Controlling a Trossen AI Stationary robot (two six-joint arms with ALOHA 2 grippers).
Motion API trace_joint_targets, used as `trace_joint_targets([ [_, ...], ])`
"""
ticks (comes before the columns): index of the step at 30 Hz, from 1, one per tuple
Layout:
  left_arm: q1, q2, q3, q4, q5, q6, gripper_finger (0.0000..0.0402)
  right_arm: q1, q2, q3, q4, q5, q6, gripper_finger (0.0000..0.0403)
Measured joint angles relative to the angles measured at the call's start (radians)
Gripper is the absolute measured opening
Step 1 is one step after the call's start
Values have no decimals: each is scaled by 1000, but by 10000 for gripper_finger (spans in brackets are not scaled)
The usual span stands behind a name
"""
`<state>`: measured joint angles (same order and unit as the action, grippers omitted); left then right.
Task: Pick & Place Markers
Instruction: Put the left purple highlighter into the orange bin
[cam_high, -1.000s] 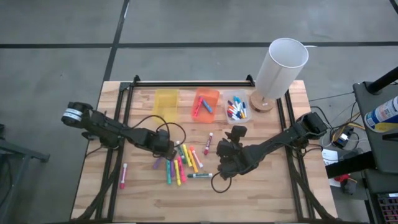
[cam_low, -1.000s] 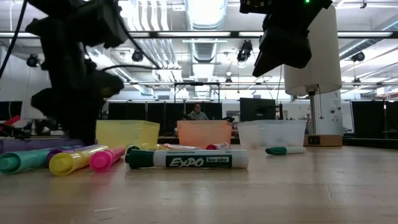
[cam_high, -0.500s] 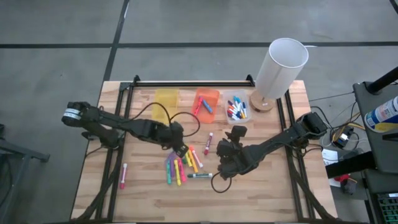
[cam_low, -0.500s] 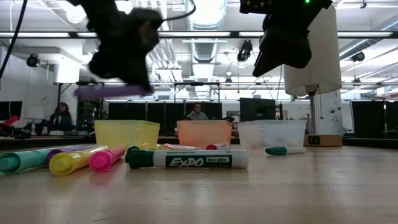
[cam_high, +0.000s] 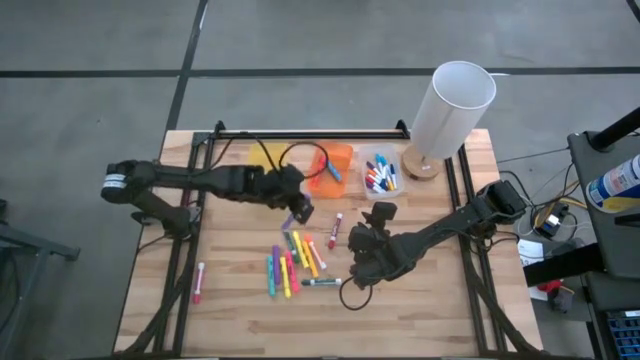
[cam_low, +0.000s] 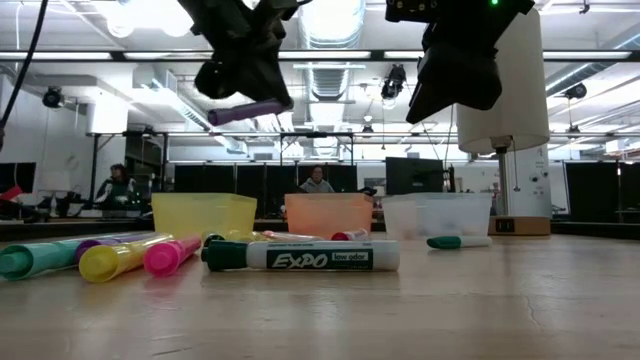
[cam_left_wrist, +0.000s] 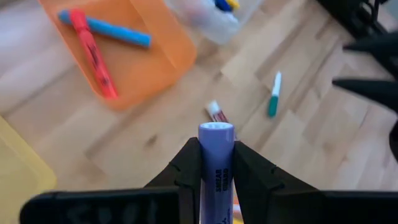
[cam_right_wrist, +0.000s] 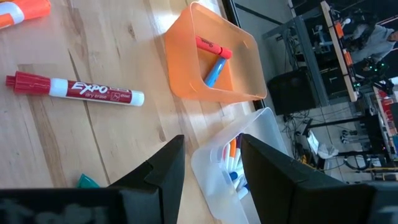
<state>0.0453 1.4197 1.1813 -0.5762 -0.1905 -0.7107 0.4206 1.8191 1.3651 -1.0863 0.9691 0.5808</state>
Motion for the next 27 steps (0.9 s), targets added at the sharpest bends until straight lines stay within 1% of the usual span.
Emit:
trace_joint_targets([
  [4,51,0,26,5,2,31,64,0,0,0,1,0,-4,150],
  [7,89,1,35,38,17,58,64,0,0,0,2,0,-5,150],
  [10,125,1,43,86,34,84,64,0,0,0,2,0,-5,150],
  [13,164,1,43,139,80,95,64,0,0,0,2,1,-5,150],
  [19,234,2,43,201,105,110,64,0,0,0,3,1,-6,150],
  [24,287,5,43,320,137,124,64,-2,0,0,5,3,-9,150],
  [27,318,7,43,357,166,131,64,-6,0,0,6,4,-12,150],
])
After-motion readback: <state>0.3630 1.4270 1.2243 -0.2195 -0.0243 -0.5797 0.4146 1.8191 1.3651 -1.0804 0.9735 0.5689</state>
